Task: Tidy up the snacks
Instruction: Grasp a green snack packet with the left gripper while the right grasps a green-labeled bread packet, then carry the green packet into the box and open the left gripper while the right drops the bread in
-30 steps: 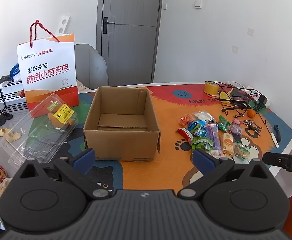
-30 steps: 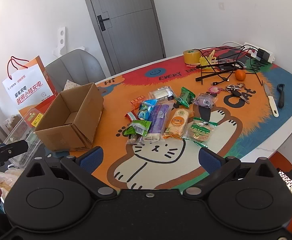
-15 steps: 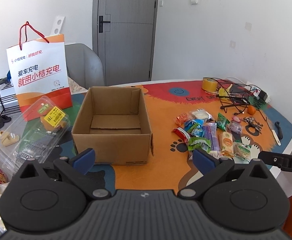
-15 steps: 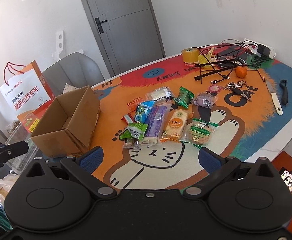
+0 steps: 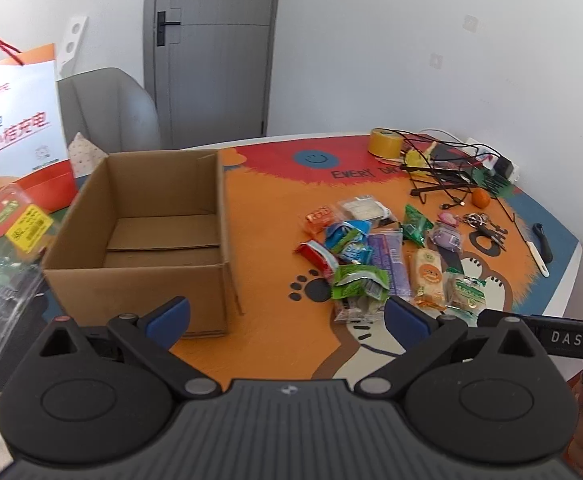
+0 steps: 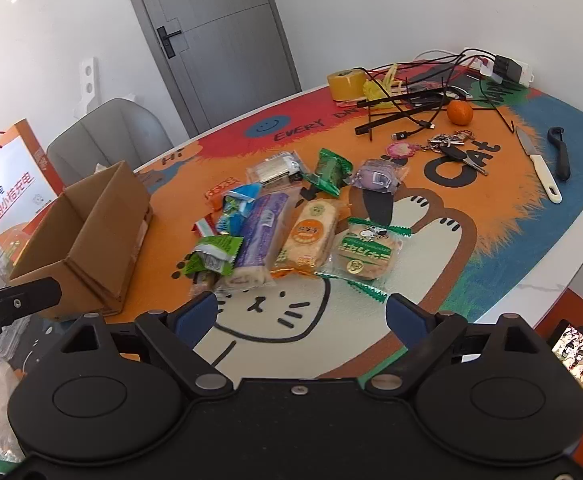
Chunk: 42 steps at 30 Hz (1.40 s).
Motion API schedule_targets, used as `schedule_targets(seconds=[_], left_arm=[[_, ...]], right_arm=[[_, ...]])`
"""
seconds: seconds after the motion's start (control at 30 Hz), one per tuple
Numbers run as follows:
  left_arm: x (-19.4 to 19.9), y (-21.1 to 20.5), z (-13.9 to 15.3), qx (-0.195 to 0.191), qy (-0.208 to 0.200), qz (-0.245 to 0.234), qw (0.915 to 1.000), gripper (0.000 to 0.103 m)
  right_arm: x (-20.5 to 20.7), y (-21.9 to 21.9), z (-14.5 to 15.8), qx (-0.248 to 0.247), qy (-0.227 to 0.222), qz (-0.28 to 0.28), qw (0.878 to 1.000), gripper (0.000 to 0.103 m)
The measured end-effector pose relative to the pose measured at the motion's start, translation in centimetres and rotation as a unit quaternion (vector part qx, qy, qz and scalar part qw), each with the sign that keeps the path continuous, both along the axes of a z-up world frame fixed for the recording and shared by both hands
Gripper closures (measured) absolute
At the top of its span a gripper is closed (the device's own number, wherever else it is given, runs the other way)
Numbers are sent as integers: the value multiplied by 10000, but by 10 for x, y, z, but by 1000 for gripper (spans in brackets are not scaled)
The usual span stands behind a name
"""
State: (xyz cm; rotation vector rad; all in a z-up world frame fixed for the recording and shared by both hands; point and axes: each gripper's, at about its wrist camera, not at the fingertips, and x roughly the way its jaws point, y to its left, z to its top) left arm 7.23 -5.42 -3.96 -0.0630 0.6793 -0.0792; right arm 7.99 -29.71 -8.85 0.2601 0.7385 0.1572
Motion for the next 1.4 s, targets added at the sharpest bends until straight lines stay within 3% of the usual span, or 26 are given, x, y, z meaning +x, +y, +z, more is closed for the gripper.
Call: schedule_targets(seconds=[0.4,1.0,1.1,1.23,1.3,1.4], left_arm=[[51,-27,-25,-263,194,-433,9985,4],[107,-44,-66,-445,668,-753,9939,19],[114,-44,-73,-491,739,-729,9934,26],[119,-42,-80,-677,830,-690,9919,48],[117,-40,-80,-705,744,-664,9925,51],[114,-39,-77,-734,624,-687,9930,61]], right_arm=[[34,-18,-27,92,219,-420,9988,23],[76,-16,-51,-147,480,-747,9959,24],[79,-14,-53,-211,435,-776,9958,25],[83,-9,-54,-480,395,-808,9948,33],[82,-8,-55,-610,359,-811,9942,47],[79,-8,-54,-652,319,-796,9942,51]])
